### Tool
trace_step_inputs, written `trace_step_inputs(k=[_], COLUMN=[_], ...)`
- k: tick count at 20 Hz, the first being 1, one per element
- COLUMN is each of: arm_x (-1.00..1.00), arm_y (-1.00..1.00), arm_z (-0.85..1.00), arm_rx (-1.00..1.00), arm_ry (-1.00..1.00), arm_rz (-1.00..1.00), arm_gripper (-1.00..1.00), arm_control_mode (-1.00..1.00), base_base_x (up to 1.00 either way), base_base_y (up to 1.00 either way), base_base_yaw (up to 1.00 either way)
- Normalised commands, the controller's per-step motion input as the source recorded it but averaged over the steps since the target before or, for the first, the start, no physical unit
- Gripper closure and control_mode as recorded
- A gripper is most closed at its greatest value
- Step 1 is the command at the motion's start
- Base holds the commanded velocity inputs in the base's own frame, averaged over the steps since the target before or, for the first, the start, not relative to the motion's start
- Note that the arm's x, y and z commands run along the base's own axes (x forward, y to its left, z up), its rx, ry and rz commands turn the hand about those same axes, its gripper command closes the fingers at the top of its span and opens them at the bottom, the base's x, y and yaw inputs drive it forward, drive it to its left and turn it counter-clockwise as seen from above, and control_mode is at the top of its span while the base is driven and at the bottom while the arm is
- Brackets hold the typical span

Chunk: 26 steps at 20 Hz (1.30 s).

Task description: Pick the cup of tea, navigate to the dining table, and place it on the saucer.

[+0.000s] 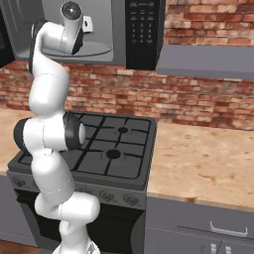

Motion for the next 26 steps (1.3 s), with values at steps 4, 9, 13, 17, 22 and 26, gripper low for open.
trace_step_inputs(k=[4,9,13,17,22,26], arm_x=[0.11,0.0,0.0,0.02,0.05,0.07], arm_y=[0.01,0.0,0.0,0.0,0.0,0.0], arm_z=[-0.03,-0.09,-0.12,-0.08,-0.07,-0.05], arm_rx=[0.0,0.0,0.0,0.0,0.0,0.0], arm_ry=[0.0,0.0,0.0,0.0,0.0,0.0], arm_rz=[0.01,0.02,0.03,0.03,0.04,0.04], arm_gripper=[-1.0,-1.0,-1.0,-1.0,-1.0,-1.0], arm_control_mode=[-1.0,-1.0,-1.0,-1.0,-1.0,-1.0], base_base_x=[0.0,0.0,0.0,0.0,0.0,0.0], base_base_y=[0.0,0.0,0.0,0.0,0.0,0.0], base_base_yaw=[0.0,0.0,0.0,0.0,0.0,0.0])
